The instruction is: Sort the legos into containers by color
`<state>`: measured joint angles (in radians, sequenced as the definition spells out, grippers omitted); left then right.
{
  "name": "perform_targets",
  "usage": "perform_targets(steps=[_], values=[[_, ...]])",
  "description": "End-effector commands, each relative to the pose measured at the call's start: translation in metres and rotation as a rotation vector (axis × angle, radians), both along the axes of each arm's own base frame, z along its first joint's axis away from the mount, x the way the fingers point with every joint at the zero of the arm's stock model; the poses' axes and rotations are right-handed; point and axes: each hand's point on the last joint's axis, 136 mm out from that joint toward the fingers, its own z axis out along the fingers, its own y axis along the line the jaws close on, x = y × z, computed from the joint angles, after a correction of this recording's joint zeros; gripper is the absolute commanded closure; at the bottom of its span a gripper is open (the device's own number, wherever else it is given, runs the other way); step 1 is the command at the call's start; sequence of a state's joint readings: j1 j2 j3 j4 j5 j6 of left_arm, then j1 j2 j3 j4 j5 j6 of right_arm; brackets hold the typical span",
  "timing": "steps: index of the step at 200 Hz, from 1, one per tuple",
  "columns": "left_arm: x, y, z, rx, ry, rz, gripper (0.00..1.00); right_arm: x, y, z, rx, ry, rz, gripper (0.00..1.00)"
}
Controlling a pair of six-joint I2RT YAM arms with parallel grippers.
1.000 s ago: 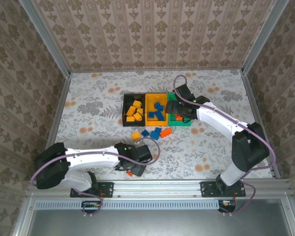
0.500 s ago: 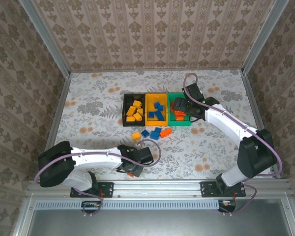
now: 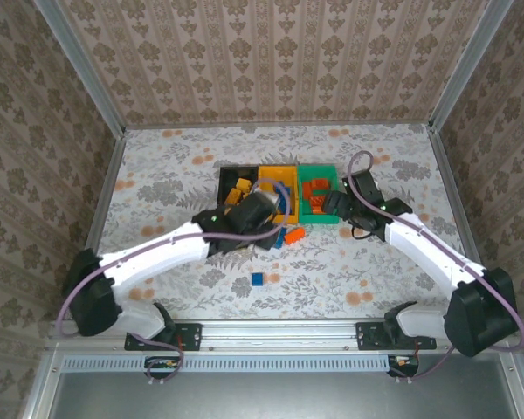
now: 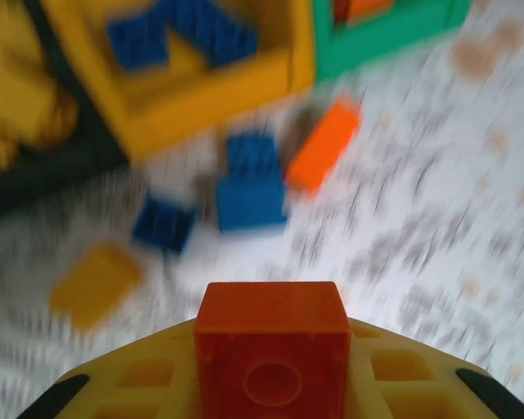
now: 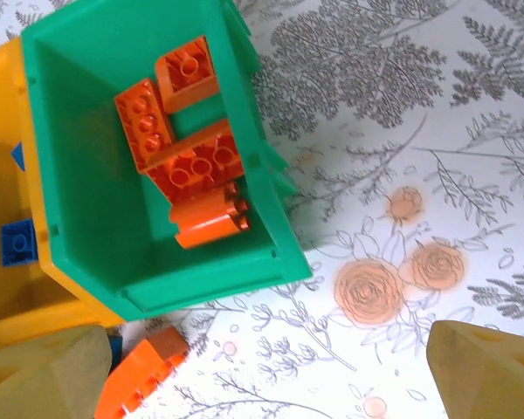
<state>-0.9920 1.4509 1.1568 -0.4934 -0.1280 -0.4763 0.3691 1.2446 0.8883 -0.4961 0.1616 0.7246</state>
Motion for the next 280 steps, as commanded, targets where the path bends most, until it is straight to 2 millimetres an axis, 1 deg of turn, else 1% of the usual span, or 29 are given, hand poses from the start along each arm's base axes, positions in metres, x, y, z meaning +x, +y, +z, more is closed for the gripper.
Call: perform_targets(steps=[1,13,27,42,66,68,69,75,81,104,120,140,150,165,177,192,208,223,224,227,232,235,242,252,262,265,267,275,280], values=[[0.042,-0.047,0.026,-0.063,-0.099,-0.112,0.68,-0.012,-0.006,-0.004,0.015,0.000,-0.018,0.06],[0.066,-0.065,0.030,-0.089,-0.106,-0.118,0.69,-0.018,-0.009,-0.008,0.010,0.011,-0.020,0.06],[0.092,-0.082,0.027,-0.091,-0.105,-0.116,0.69,-0.025,-0.011,-0.013,0.010,0.021,-0.022,0.05],[0.112,-0.100,0.023,-0.098,-0.095,-0.129,0.70,-0.030,-0.012,-0.016,0.014,0.025,-0.022,0.06],[0.132,-0.126,0.016,-0.114,-0.081,-0.152,0.70,-0.034,-0.014,-0.017,0.007,0.028,-0.021,0.06],[0.132,-0.128,0.018,-0.120,-0.083,-0.154,0.70,-0.034,-0.015,-0.017,0.006,0.028,-0.021,0.05],[0.133,-0.130,0.014,-0.116,-0.077,-0.153,0.70,-0.034,-0.015,-0.017,0.006,0.026,-0.020,0.05],[0.137,-0.134,0.016,-0.126,-0.075,-0.153,0.70,-0.034,-0.015,-0.016,0.003,0.025,-0.019,0.06],[0.141,-0.139,0.010,-0.125,-0.065,-0.152,0.70,-0.034,-0.016,-0.015,0.000,0.020,-0.020,0.05],[0.153,-0.155,0.004,-0.146,-0.047,-0.152,0.68,-0.034,-0.017,-0.013,-0.007,0.014,-0.021,0.05],[0.160,-0.164,0.002,-0.159,-0.035,-0.152,0.62,-0.034,-0.017,-0.015,-0.010,0.020,-0.018,0.05],[0.167,-0.171,0.004,-0.177,-0.022,-0.144,0.49,-0.034,-0.017,-0.016,-0.009,0.025,-0.018,0.05],[0.168,-0.173,0.008,-0.193,-0.017,-0.140,0.39,-0.034,-0.018,-0.016,-0.009,0.024,-0.023,0.05],[0.170,-0.173,0.017,-0.217,-0.015,-0.132,0.29,-0.035,-0.018,-0.017,-0.010,0.024,-0.024,0.05],[0.168,-0.170,0.031,-0.237,-0.027,-0.130,0.22,-0.036,-0.018,-0.018,-0.009,0.028,-0.023,0.05],[0.160,-0.164,0.054,-0.274,-0.057,-0.136,0.09,-0.035,-0.017,-0.017,-0.006,0.028,-0.023,0.05],[0.150,-0.152,0.079,-0.321,-0.091,-0.134,0.01,-0.034,-0.016,-0.015,-0.002,0.024,-0.016,0.05],[0.135,-0.136,0.099,-0.361,-0.117,-0.131,0.00,-0.032,-0.015,-0.013,-0.002,0.020,-0.008,0.05],[0.134,-0.135,0.104,-0.368,-0.124,-0.130,0.00,-0.032,-0.015,-0.013,-0.001,0.020,-0.008,0.05],[0.132,-0.131,0.102,-0.369,-0.122,-0.128,0.00,-0.032,-0.014,-0.012,-0.001,0.018,-0.006,0.05],[0.125,-0.125,0.110,-0.384,-0.132,-0.128,0.00,-0.031,-0.013,-0.011,0.001,0.017,-0.004,0.05],[0.122,-0.121,0.110,-0.385,-0.131,-0.124,0.00,-0.031,-0.013,-0.010,0.002,0.015,-0.003,0.05],[0.114,-0.110,0.118,-0.401,-0.143,-0.115,0.00,-0.030,-0.012,-0.010,0.007,0.014,0.001,0.05],[0.101,-0.094,0.124,-0.414,-0.150,-0.103,0.00,-0.029,-0.010,-0.009,0.015,0.009,0.007,0.05],[0.089,-0.078,0.127,-0.421,-0.157,-0.086,0.00,-0.029,-0.009,-0.008,0.021,0.007,0.011,0.05],[0.086,-0.072,0.123,-0.412,-0.153,-0.078,0.00,-0.029,-0.008,-0.008,0.023,0.005,0.013,0.05],[0.083,-0.069,0.126,-0.417,-0.157,-0.077,0.00,-0.028,-0.008,-0.008,0.024,0.005,0.012,0.05],[0.073,-0.054,0.122,-0.409,-0.155,-0.064,0.00,-0.029,-0.007,-0.010,0.025,0.007,0.017,0.05],[0.065,-0.045,0.116,-0.397,-0.149,-0.055,0.00,-0.029,-0.007,-0.010,0.026,0.008,0.019,0.05]])
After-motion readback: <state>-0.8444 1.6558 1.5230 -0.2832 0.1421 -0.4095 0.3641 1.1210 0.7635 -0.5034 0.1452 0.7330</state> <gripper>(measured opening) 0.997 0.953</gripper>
